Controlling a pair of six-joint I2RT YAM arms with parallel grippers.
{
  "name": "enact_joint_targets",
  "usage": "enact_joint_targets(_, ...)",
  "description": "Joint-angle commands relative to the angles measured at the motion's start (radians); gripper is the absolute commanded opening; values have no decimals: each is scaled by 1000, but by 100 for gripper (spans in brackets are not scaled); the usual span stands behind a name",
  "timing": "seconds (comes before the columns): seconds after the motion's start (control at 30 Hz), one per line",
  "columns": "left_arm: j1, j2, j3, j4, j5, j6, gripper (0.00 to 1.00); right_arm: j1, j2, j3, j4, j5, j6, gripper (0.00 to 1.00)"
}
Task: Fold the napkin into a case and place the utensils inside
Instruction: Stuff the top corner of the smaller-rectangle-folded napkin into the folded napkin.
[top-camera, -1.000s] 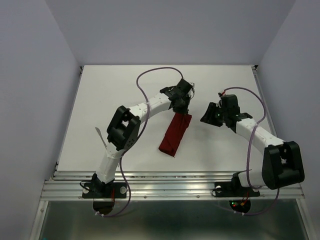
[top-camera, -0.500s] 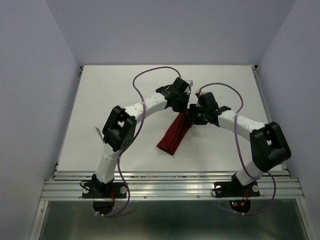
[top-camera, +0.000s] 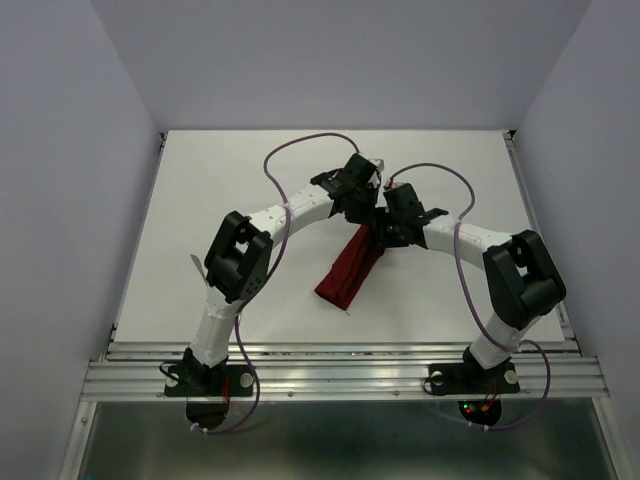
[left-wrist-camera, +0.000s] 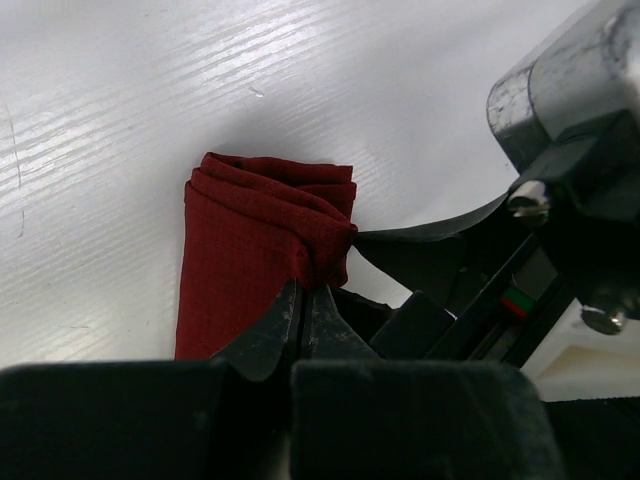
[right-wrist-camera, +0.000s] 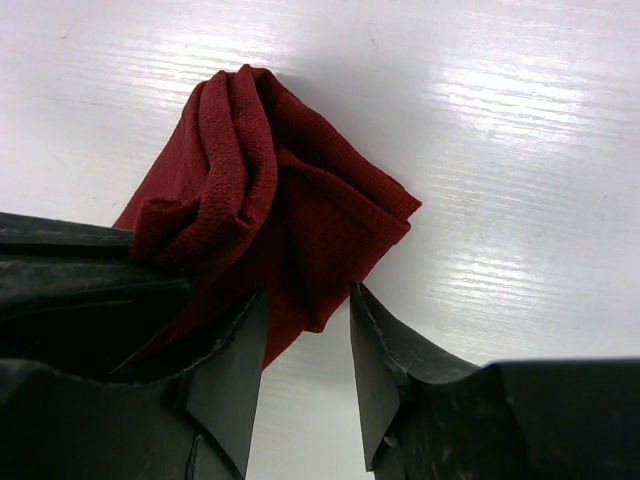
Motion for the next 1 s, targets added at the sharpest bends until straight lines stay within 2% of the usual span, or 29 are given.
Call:
enact_joint_targets(0.0, -2, -37, 2, 27, 21, -15, 0, 20, 4, 39, 39, 57, -30, 43)
enact_joint_targets(0.43, -2, -12, 19, 25, 39, -29, 0, 38, 59, 56, 83, 91, -52, 38)
enact_joint_targets(0.57, -2, -9, 17, 24, 39, -27, 0, 38, 59, 46, 103, 121, -38, 32)
enact_joint_targets(0.77, -2, 1, 2, 27, 39, -28, 0, 38, 21, 20, 131, 169, -1, 13)
enact_joint_targets(0.97, -2, 8, -29, 44, 50, -41, 0, 38, 21, 16, 136, 174, 16, 14)
